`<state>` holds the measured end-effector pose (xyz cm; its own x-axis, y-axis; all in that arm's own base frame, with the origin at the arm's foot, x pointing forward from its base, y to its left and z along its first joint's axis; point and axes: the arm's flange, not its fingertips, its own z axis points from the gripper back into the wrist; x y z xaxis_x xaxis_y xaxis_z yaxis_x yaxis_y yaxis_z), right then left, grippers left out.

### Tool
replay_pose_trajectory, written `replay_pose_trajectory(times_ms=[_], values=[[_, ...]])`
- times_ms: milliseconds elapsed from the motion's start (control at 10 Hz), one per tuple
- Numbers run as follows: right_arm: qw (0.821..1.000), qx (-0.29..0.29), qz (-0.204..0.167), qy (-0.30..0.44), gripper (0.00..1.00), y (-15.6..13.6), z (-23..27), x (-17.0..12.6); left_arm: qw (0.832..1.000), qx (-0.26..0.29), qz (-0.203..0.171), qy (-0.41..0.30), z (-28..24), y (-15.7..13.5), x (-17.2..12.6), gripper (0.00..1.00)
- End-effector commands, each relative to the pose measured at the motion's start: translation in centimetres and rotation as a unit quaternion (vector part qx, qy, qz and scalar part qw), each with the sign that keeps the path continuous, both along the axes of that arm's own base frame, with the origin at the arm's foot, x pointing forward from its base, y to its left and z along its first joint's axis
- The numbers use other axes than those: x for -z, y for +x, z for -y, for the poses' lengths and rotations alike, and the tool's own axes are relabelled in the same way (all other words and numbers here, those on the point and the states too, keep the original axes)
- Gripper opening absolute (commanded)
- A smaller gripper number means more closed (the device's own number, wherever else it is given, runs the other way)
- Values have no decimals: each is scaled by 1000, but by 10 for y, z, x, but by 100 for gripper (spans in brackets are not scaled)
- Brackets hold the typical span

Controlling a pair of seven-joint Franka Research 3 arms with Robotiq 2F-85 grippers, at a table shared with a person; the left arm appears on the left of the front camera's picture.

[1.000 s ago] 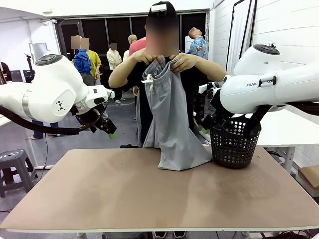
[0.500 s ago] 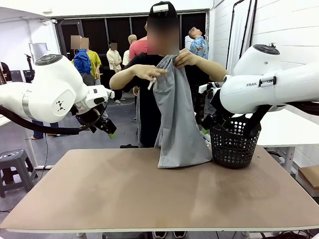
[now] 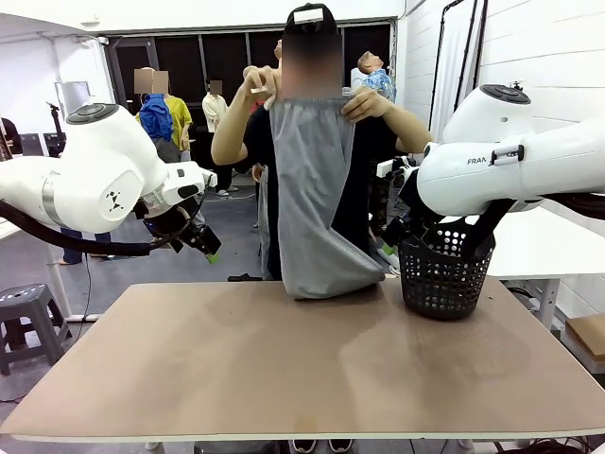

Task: Fold the training pants.
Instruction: Grab both ends of the Training pants handed by a person.

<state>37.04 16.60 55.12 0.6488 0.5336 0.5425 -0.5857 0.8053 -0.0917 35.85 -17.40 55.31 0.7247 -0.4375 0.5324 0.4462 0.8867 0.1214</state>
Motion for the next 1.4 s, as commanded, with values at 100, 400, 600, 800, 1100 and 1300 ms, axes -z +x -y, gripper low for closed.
replay_pose_trajectory(times_ms=[100, 400, 600, 800, 1100, 1300], values=[[1000, 1, 0, 0, 100, 0, 1, 1, 1000, 5, 1, 0, -1, 1, 0, 100], [1000, 1, 0, 0, 100, 0, 1, 1, 1000, 5, 1, 0, -1, 1, 0, 100], [1000, 1, 0, 0, 100, 0, 1, 1, 1000, 5, 1, 0, -1, 1, 0, 100], [1000, 1, 0, 0, 100, 0, 1, 1, 1000, 5, 1, 0, -1, 1, 0, 100], [1000, 1, 0, 0, 100, 0, 1, 1, 1000, 5, 1, 0, -1, 1, 0, 100], [1000, 1, 0, 0, 100, 0, 1, 1, 1000, 5, 1, 0, -1, 1, 0, 100]])
